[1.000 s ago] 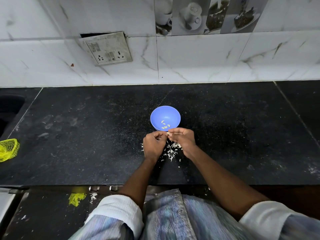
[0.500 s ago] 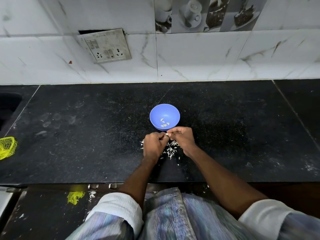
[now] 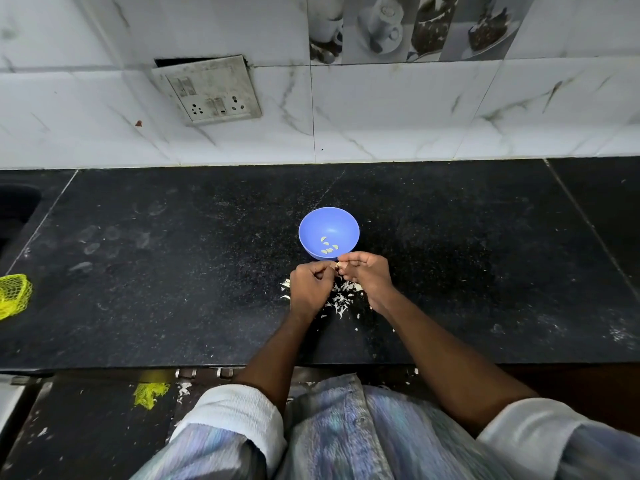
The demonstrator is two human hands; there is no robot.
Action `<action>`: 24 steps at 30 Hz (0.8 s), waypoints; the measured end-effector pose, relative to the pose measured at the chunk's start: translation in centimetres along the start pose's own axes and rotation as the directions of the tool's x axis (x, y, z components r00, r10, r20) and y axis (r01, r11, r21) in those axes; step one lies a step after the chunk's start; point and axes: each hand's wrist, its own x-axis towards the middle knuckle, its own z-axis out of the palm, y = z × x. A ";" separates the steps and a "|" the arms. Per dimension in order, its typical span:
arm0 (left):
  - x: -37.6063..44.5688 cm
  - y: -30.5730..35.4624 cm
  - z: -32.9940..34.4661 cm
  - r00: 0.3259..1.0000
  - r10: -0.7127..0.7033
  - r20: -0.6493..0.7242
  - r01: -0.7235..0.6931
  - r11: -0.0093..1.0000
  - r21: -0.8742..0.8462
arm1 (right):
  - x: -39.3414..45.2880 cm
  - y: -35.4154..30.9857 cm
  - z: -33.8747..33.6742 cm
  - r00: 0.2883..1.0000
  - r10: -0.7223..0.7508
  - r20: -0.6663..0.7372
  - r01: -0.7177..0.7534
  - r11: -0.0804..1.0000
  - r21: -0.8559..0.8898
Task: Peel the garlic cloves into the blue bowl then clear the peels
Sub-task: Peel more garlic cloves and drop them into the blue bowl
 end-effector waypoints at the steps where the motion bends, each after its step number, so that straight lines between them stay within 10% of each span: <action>1: 0.0 0.1 0.1 1.000 -0.007 -0.009 0.007 1.000 -0.003 | 0.0 0.0 0.0 1.000 -0.008 0.002 0.008 1.000 -0.014; 24: 0.2 -0.2 0.4 0.998 0.045 -0.037 -0.047 0.998 -0.052 | 0.3 0.0 -0.2 0.999 0.022 0.048 -0.019 0.999 -0.047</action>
